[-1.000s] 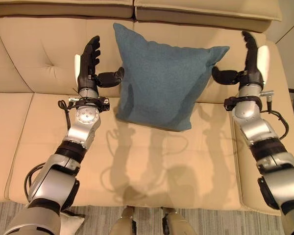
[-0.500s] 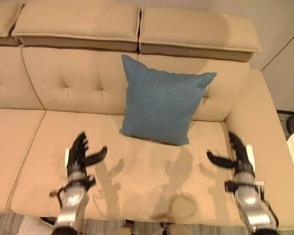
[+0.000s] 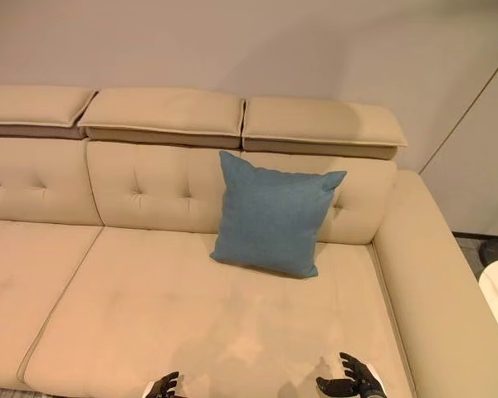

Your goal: Pick up all the scattered cushions and arrange them neatly on the sofa.

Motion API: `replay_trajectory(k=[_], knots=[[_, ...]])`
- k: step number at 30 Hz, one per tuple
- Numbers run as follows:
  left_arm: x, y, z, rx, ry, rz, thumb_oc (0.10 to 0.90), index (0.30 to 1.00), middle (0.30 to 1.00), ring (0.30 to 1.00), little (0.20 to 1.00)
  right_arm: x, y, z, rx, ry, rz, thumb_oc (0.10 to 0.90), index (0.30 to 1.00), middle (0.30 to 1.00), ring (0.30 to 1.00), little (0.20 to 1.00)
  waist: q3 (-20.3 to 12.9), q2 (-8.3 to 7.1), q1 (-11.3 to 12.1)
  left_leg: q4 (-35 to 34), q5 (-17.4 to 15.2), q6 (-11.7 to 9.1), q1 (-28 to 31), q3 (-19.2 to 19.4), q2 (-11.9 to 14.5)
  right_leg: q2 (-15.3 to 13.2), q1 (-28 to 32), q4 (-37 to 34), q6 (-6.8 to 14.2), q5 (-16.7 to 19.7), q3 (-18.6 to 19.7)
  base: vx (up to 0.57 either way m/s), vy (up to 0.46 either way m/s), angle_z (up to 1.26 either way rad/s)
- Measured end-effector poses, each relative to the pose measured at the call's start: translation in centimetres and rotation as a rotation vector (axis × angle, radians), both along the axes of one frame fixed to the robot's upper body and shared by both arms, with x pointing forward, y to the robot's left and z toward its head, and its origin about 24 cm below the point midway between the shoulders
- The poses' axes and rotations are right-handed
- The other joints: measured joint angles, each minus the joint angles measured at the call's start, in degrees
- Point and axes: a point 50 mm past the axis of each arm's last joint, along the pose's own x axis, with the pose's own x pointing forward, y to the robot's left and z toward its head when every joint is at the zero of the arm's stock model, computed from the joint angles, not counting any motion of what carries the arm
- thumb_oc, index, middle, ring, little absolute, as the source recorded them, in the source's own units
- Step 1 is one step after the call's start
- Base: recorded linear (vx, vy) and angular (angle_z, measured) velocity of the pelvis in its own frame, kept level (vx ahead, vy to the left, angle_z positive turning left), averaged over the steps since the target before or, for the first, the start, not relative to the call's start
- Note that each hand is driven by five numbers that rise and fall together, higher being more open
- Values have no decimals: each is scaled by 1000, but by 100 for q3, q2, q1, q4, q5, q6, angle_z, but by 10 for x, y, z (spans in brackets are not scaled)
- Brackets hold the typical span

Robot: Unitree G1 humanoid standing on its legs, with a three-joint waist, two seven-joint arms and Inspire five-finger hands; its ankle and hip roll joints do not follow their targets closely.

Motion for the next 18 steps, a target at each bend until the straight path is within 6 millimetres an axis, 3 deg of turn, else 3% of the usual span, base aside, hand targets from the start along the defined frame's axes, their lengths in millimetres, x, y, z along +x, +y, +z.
replay_trajectory(k=[2, 3, 4, 5, 6, 7, 8, 9, 11, 14, 15, 16, 18], knots=[[5, -1, 1, 3, -9, -15, 800, 900, 900, 900, 900, -4, -3, -2, -8, 19, -6, 800, 900, 900, 900, 900, -25, 10, 5, 58, 122, -142, -96, -150, 40, 96, -29, 47, -16, -9, -136, -363, -54, 43], [15, -2, 3, 9, -30, -36, 800, 900, 900, 900, 900, -5, -4, -3, -12, 27, -9, 800, 900, 900, 900, 900, -21, 0, -25, 330, 122, -222, -398, -260, 38, 113, -142, 110, -132, -87, -250, -285, -5, 82], [39, -4, 8, 17, -80, -80, 800, 900, 900, 900, 900, -2, -6, -3, -22, 38, -11, 800, 900, 900, 900, 900, 42, -27, -11, 605, 157, -470, -762, -433, 31, 164, -361, 172, -296, -54, -271, -184, 10, 82], [50, -5, 12, 18, -108, -88, 800, 900, 900, 900, 900, -1, -8, -4, -28, 49, -13, 800, 900, 900, 900, 900, 122, -67, 15, 552, 100, -641, -843, -360, 85, 123, -463, 154, -460, 63, -347, -122, 24, 50], [52, -4, 12, 18, -113, -88, 800, 900, 900, 900, 900, 7, -8, -2, -30, 39, -13, 800, 900, 900, 900, 900, 169, -132, 11, 547, -80, -614, -831, -149, 120, 82, -485, 115, -548, 139, -360, -91, 55, 8], [53, -4, 13, 19, -114, -89, 800, 900, 900, 900, 900, 13, -8, 0, -30, 23, -8, 800, 900, 900, 900, 900, 240, -235, -21, 816, -224, -428, -844, -19, 69, -20, -461, 102, -588, 175, -359, -112, 90, -6], [54, -4, 13, 20, -113, -90, 800, 900, 900, 900, 900, 17, -7, 1, -28, 8, -5, 800, 900, 900, 900, 900, 308, -372, -37, 1336, -449, -330, -837, 83, -30, -158, -410, 83, -618, 199, -340, -89, 115, 11], [55, -7, 12, 15, -109, -100, 800, 900, 900, 900, 900, 18, -9, 2, -33, 3, -5, 800, 900, 900, 900, 900, 368, -548, -116, 2369, -767, -377, -774, 148, -116, -373, -306, 49, -568, 223, -381, -79, 109, 25], [51, -13, 9, 3, -91, -108, 800, 900, 900, 900, 900, 15, -13, 2, -44, 11, -8, 800, 900, 900, 900, 900, 329, -464, -222, 2554, -948, -332, -380, 125, 78, -416, -248, 49, -516, 186, -447, -57, 101, 31], [52, -23, 8, -20, -95, -117, 800, 900, 900, 900, 900, 7, -20, 1, -59, 42, -14, 800, 900, 900, 900, 900, 267, -263, -341, 2140, -1146, -433, 103, 178, 243, -420, -357, 67, -383, 302, -540, -71, 177, 23], [51, -26, 7, -23, -90, -127, 800, 900, 900, 900, 900, 4, -22, 0, -66, 57, -17, 800, 900, 900, 900, 900, 247, -139, -337, 1539, -1159, -376, 304, 279, 273, -389, -422, 67, -298, 365, -531, -129, 198, 8], [50, -30, 5, -28, -81, -149, 800, 900, 900, 900, 900, 4, -23, -1, -69, 68, -24, 800, 900, 900, 900, 900, 178, 27, -333, 703, -1145, -354, 653, 295, 303, -341, -566, 80, -50, 434, -551, -163, 186, -2], [51, -24, 7, -5, -81, -167, 800, 900, 900, 900, 900, 2, -11, -6, -40, 91, -21, 800, 900, 900, 900, 900, 192, -191, -307, 598, -1047, -226, 628, 293, 10, -610, -707, 154, 87, 573, -457, -229, 216, -4]])
